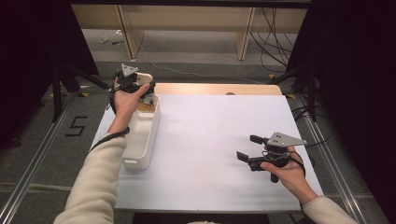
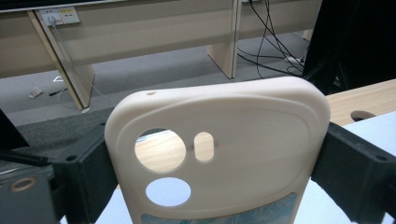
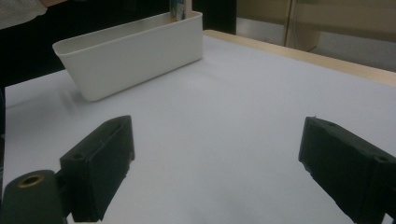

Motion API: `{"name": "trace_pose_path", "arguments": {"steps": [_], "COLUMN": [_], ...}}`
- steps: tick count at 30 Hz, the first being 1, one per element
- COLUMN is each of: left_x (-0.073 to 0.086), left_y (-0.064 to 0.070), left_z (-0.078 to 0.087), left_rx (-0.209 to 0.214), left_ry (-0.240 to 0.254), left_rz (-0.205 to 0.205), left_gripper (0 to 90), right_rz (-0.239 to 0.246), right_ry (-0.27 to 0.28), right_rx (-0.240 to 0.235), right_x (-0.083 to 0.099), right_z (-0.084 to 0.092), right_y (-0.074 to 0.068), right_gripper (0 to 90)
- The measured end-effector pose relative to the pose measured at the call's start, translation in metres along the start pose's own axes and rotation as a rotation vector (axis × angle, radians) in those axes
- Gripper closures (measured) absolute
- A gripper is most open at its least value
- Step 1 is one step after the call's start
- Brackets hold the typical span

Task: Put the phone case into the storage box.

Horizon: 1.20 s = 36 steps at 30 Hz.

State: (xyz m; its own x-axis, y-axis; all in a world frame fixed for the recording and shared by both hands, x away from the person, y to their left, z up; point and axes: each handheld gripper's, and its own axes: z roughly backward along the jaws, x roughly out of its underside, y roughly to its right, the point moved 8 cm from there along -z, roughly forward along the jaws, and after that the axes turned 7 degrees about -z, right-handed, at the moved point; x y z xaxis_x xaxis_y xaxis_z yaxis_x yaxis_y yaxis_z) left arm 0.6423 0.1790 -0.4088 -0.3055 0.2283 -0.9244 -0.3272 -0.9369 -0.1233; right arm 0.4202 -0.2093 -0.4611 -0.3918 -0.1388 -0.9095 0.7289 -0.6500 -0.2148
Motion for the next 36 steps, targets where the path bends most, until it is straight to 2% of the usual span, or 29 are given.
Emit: {"name": "trace_pose_path", "arguments": {"steps": [36], "left_x": [0.012], "left_y": [0.000], "left_z": [-0.009], "left_rx": [0.010], "left_ry": [-0.041], "left_rz": [0.005], "left_gripper": [8.9], "right_rz": [-0.001], "right_ry": [-0.002], "right_rx": [0.000], "right_x": [0.001], "right_z": [0.000], "right_y": [0.000], "right_gripper": [11.7]}}
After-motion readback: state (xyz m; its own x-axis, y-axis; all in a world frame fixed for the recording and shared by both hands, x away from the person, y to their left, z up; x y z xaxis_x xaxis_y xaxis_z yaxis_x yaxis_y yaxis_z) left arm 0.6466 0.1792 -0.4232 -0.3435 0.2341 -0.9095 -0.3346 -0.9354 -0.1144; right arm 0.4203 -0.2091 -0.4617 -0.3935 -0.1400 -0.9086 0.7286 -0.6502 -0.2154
